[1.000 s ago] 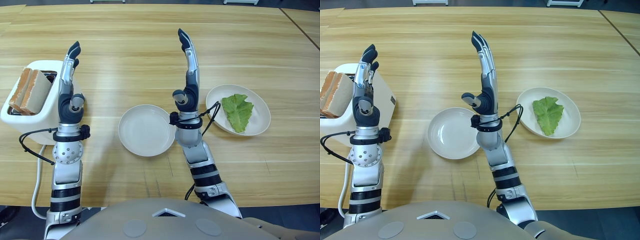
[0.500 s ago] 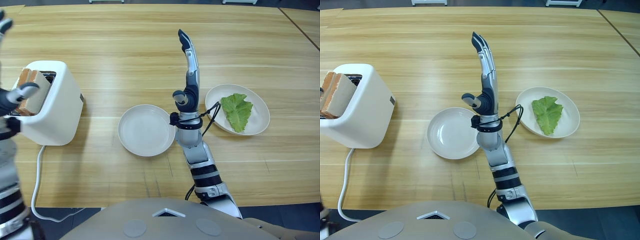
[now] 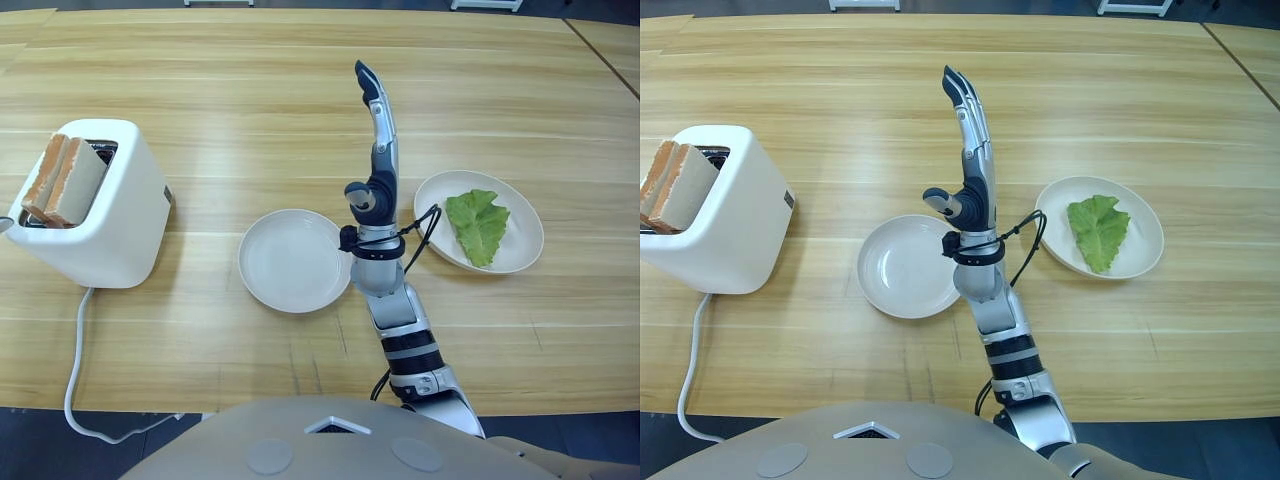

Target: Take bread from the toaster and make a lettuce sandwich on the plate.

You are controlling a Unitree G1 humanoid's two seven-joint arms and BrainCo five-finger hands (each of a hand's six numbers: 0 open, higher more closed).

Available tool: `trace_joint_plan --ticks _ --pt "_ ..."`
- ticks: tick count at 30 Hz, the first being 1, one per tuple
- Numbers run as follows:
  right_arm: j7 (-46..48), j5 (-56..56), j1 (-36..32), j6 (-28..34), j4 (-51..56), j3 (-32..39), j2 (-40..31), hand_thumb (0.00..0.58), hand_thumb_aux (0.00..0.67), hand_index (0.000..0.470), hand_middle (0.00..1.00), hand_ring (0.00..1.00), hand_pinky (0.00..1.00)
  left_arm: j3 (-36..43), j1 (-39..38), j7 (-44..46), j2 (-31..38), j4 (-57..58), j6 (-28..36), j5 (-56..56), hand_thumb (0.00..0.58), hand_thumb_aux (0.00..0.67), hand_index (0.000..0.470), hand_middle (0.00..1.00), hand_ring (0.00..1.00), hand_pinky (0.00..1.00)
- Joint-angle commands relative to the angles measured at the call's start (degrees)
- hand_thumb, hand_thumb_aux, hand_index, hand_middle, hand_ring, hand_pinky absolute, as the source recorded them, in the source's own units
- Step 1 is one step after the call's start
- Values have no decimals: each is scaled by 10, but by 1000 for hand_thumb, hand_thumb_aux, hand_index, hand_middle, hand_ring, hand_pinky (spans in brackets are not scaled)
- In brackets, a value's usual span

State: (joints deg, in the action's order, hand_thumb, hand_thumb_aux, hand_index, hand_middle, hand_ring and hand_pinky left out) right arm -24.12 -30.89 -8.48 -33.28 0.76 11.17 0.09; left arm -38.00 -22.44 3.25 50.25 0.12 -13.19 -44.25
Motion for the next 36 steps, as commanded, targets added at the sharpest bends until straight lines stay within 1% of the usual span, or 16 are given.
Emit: trace_joint_plan --ticks 1,14,24,29,33,34,35,36 --pt "3 -1 1 6 3 0 -1 0 0 0 0 0 0 30 8 -24 14 6 8 -16 0 0 0 0 0 0" --pt "1 -2 -1 5 7 2 1 0 0 0 0 0 0 85 26 -37 0 -26 50 -11 0 0 0 0 0 0" --pt "-4 -11 -3 2 12 2 -2 0 0 0 0 0 0 109 35 -38 0 -38 65 4 0 0 0 0 0 0" --pt "-4 -13 -4 1 14 3 -1 0 0 0 0 0 0 116 47 -38 -4 -43 73 10 0 0 0 0 0 0" --pt "-4 -13 -5 1 15 4 -1 0 0 0 0 0 0 134 65 -28 -13 -58 94 8 5 3 2 0 0 0" --pt "-4 -13 -5 2 15 5 -1 0 0 0 0 0 0 143 69 -25 -14 -61 97 9 160 100 70 0 0 0" --pt "-4 -13 -5 2 15 5 -1 0 0 0 0 0 0 150 72 -22 -15 -61 99 10 205 131 92 0 0 0" --pt "-4 -14 -5 2 15 6 -1 0 0 0 0 0 0 159 74 -20 -16 -59 100 11 278 187 131 0 0 0"
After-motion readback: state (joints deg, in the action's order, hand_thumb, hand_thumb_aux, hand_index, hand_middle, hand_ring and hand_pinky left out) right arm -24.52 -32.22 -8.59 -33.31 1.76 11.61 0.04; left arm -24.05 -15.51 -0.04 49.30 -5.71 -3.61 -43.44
